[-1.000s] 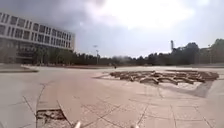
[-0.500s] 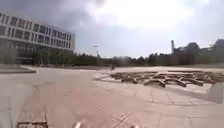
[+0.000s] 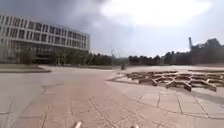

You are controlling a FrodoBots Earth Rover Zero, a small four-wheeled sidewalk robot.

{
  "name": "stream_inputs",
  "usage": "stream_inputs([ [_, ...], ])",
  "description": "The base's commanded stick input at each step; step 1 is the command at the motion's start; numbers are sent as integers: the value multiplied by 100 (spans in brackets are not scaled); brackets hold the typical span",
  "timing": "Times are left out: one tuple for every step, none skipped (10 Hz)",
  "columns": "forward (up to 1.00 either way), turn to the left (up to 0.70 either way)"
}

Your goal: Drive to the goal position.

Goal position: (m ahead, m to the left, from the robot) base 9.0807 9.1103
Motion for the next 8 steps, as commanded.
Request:
stream_inputs([
  [70,-1],
  [70,-1],
  [70,-1],
  [70,-1],
  [38,-1],
  [4,0],
  [0,0],
  [0,0],
])
